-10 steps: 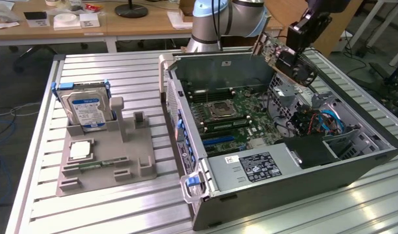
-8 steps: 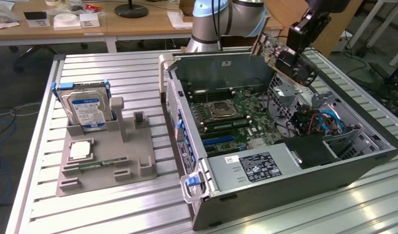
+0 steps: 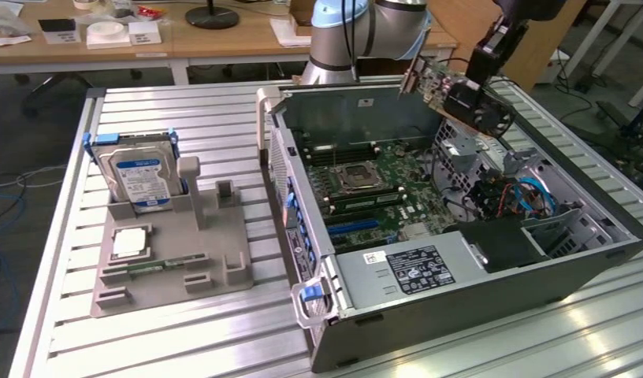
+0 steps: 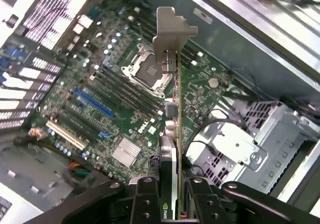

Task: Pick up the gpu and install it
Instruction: 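Insert the gpu into the slot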

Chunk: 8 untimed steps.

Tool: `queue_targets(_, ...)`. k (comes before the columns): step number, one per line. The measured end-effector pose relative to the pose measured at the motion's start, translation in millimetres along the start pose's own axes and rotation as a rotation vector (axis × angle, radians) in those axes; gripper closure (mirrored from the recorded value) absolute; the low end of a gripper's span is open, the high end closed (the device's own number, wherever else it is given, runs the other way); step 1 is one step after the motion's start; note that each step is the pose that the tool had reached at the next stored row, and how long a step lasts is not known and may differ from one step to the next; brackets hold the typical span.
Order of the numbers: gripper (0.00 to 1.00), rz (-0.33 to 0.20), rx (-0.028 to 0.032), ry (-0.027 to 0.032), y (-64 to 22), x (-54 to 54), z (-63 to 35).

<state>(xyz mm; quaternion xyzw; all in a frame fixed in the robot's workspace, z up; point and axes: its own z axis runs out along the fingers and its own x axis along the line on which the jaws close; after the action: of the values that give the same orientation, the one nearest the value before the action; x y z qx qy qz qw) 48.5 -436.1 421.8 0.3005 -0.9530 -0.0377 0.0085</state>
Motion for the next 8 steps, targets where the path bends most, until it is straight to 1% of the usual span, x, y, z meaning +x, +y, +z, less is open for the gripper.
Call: queue_targets(8, 0.74, -0.146, -0.0009, 0.0113, 0.0, 0.0, 0.1)
